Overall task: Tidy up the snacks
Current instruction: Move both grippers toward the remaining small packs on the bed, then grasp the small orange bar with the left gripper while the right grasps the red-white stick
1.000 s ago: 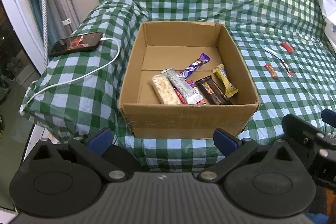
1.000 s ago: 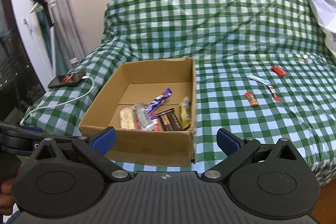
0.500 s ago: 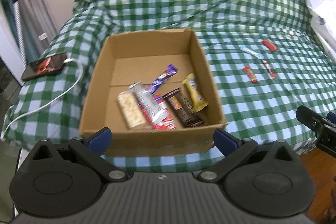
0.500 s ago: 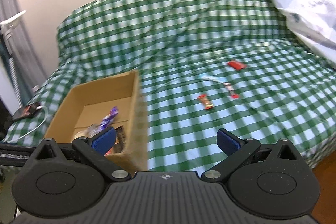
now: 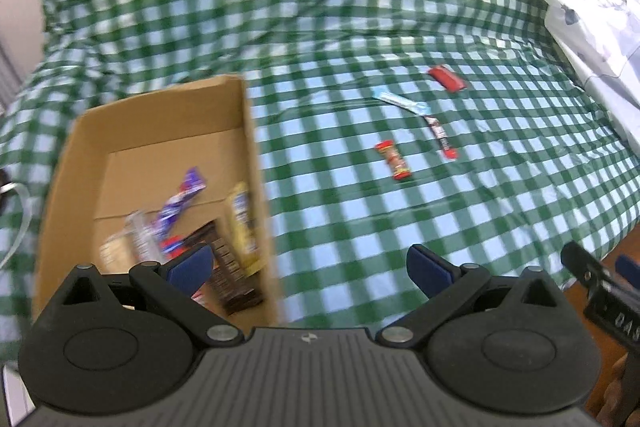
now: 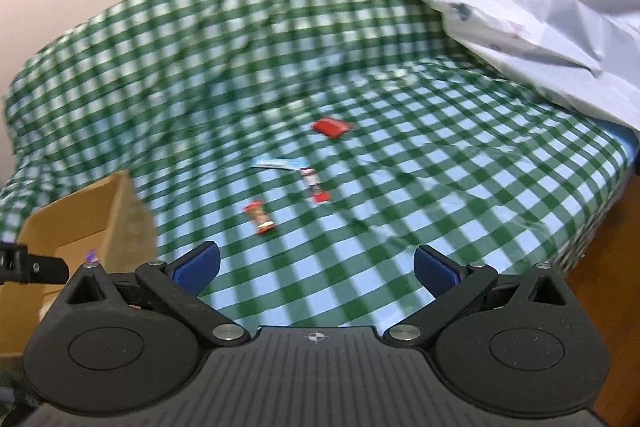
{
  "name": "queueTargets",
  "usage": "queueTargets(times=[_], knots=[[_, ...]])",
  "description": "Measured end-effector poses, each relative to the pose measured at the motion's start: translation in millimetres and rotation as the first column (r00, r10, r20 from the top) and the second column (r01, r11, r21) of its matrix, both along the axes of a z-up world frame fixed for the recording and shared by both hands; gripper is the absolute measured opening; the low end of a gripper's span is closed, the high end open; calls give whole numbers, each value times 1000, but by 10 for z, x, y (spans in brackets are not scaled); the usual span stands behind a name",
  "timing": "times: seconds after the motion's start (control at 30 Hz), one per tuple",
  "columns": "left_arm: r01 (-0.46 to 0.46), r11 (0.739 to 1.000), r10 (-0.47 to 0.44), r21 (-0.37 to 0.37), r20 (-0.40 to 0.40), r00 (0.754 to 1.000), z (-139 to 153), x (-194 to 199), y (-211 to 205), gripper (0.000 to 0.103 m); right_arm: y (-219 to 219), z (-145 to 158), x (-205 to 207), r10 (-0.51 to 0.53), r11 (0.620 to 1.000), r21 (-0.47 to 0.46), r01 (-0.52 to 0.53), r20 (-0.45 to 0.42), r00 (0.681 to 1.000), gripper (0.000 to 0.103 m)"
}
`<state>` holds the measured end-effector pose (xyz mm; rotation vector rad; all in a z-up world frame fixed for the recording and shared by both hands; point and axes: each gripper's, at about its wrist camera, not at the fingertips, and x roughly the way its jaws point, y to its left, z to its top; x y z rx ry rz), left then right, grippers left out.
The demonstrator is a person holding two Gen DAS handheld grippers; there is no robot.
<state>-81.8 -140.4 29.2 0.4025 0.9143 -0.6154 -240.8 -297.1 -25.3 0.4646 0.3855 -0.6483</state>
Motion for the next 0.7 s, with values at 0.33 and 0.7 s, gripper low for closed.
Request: queueTargets(times=[0.33,0.7], knots=[[-25,997,32,73,-97,995,-863,836,-1459,103,-911,-409,1061,-43,999,22,44,-51,998,102],[-43,983,83,176,-224,971,-2126,1599,-2297,103,-1633,-1353,2581,109,994,-3,-113,-239,965,102]])
